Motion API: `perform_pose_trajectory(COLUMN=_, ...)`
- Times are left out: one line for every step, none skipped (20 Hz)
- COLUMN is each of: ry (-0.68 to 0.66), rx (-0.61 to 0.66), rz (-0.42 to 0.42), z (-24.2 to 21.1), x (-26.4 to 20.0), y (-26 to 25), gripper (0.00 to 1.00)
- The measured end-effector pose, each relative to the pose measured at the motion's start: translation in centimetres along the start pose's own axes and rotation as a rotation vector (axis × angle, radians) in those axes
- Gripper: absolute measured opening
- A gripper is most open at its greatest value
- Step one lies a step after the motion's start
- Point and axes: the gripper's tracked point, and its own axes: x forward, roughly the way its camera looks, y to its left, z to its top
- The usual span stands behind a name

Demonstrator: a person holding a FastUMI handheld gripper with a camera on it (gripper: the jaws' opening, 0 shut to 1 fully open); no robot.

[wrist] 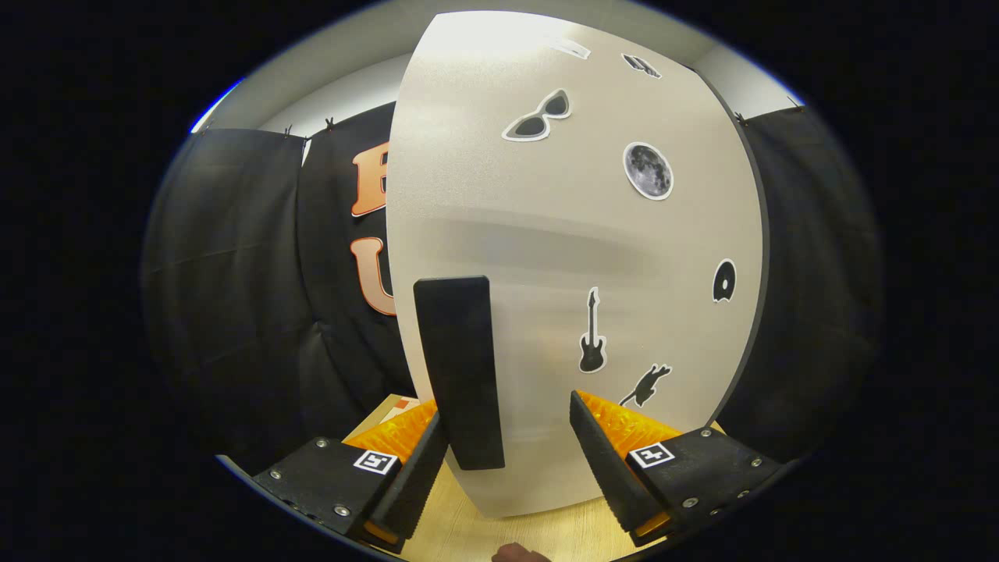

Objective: Open the shoe cabinet door, grab the shoes and put them into the shoe cabinet, then close the shoe cabinet door.

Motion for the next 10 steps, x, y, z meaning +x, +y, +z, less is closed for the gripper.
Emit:
perform_pose_trajectory(ry=-0.002, rx=0.005, rz=0.004, z=0.0, x=0.4, y=0.1, gripper=0.93)
perform_pose_trajectory(ry=-0.004, rx=0.011, rz=0.009, z=0.1, x=0.8, y=0.1, gripper=0.93)
perform_pose_trajectory(ry=-0.003, rx=0.018, rz=0.016, z=0.1, x=1.2, y=0.2, gripper=0.93)
perform_pose_trajectory(ry=0.001, rx=0.022, rz=0.021, z=0.1, x=1.6, y=0.3, gripper=0.93)
perform_pose_trajectory(ry=0.001, rx=0.021, rz=0.026, z=0.1, x=2.1, y=0.4, gripper=0.93)
perform_pose_trajectory(ry=0.000, rx=0.016, rz=0.030, z=0.3, x=2.5, y=0.5, gripper=0.93)
perform_pose_trajectory(ry=-0.001, rx=0.013, rz=0.033, z=0.3, x=2.9, y=0.6, gripper=0.93)
perform_pose_trajectory(ry=-0.002, rx=0.009, rz=0.025, z=0.4, x=3.2, y=0.6, gripper=0.93)
perform_pose_trajectory(ry=-0.005, rx=0.001, rz=0.018, z=0.4, x=3.6, y=0.6, gripper=0.93)
perform_pose_trajectory(ry=-0.007, rx=-0.009, rz=0.009, z=0.4, x=3.8, y=0.6, gripper=0.93)
